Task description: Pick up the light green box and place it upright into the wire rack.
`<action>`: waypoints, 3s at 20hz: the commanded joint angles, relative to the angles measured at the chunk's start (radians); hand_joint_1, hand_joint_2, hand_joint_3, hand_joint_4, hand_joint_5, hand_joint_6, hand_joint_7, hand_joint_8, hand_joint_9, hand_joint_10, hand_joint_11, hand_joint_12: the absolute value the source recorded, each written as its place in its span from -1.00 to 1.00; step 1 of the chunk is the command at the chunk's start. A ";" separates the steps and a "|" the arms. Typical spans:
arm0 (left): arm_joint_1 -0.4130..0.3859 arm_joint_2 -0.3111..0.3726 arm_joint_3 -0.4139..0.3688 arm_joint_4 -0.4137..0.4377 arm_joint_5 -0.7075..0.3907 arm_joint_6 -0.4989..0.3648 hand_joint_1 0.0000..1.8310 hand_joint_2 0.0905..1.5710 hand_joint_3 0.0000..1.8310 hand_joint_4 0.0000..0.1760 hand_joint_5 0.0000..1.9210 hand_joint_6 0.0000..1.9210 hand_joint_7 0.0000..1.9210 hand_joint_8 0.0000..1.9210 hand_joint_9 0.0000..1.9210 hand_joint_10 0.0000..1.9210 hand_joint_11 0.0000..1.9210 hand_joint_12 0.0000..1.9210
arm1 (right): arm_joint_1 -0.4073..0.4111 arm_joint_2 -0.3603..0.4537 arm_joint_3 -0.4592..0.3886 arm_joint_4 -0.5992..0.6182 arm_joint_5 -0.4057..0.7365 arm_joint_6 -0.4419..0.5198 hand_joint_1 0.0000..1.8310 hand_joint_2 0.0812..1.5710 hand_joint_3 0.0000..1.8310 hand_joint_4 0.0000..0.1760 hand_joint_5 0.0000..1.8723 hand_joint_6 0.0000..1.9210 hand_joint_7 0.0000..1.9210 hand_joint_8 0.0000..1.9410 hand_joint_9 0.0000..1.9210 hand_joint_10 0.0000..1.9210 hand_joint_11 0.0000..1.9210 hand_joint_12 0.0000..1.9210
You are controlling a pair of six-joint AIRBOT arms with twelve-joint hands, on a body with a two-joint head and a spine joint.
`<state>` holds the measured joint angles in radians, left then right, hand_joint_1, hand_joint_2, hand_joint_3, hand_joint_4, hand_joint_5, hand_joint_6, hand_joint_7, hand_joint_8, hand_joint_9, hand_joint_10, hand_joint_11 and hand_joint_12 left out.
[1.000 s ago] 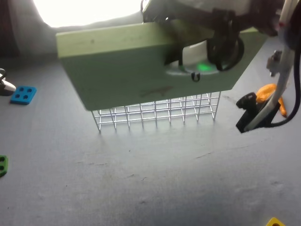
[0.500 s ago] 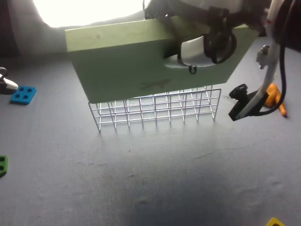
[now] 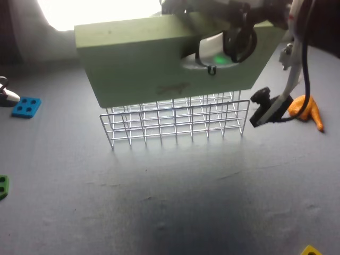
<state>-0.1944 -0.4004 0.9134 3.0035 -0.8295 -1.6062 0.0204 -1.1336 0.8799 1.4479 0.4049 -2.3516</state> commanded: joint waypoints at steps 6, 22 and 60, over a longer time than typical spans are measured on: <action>-0.008 0.001 0.003 0.008 0.084 -0.002 -1.00 0.49 -1.00 -0.90 -0.68 -0.99 -0.74 -1.00 -0.77 -1.00 -1.00 -0.48 | -0.004 -0.020 0.014 -0.044 0.038 0.018 0.48 0.45 -1.00 -1.00 -0.03 -0.06 -0.06 0.29 -0.22 0.53 -0.47 0.75; -0.008 0.001 0.002 0.008 0.084 -0.002 -0.98 0.57 -1.00 -1.00 -0.71 -1.00 -0.71 -0.99 -0.76 -0.99 -1.00 -0.46 | -0.035 -0.097 0.114 -0.041 0.015 0.078 0.37 0.40 -1.00 -1.00 0.08 -0.21 -0.02 0.35 -0.19 0.49 -0.44 0.82; -0.008 0.000 0.014 0.008 0.084 -0.003 -0.84 0.55 -1.00 -0.74 -0.68 -0.99 -0.66 -1.00 -0.73 -1.00 -1.00 -0.36 | -0.149 -0.189 0.275 -0.048 -0.085 0.225 0.37 0.37 -1.00 -1.00 0.12 -0.25 0.02 0.25 -0.17 0.42 -0.48 0.77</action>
<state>-0.1944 -0.4007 0.9226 3.0035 -0.8291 -1.6066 -0.1413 -1.3258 1.1538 1.4273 0.3058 -2.1399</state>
